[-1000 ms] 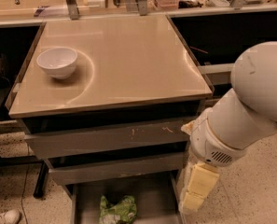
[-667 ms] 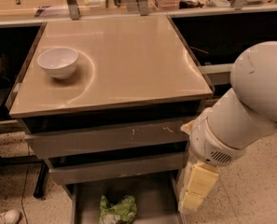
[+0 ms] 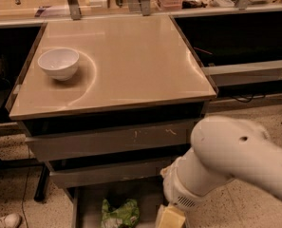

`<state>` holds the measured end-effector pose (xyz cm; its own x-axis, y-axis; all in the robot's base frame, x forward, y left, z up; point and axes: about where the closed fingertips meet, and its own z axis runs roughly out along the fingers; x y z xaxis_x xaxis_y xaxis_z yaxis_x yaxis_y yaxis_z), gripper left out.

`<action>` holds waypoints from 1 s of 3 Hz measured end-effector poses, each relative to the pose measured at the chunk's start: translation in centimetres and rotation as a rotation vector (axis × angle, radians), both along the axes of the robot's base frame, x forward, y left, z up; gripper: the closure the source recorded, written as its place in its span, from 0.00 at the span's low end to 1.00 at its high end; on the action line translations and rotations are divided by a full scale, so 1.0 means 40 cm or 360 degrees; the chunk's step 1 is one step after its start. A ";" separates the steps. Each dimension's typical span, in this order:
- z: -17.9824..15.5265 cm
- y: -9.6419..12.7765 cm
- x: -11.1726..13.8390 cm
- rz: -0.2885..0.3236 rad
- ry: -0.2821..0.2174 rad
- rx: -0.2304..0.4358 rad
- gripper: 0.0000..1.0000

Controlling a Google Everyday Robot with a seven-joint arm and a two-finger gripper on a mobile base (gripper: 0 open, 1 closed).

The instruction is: Pick green rice chip bag from bottom drawer and place on counter

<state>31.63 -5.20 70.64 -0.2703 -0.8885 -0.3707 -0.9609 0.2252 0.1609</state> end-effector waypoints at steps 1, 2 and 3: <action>-0.178 0.057 -0.039 -0.0037 0.0100 0.0024 0.00; -0.195 0.069 -0.003 -0.0096 0.0023 0.0062 0.00; -0.194 0.070 -0.003 -0.0096 0.0021 0.0062 0.00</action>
Offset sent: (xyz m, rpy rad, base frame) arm -0.0152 0.0203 -0.0637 0.0120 0.0600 -0.0187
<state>31.51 -2.41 62.88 -0.3279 -0.8556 -0.4006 -0.9436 0.2758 0.1833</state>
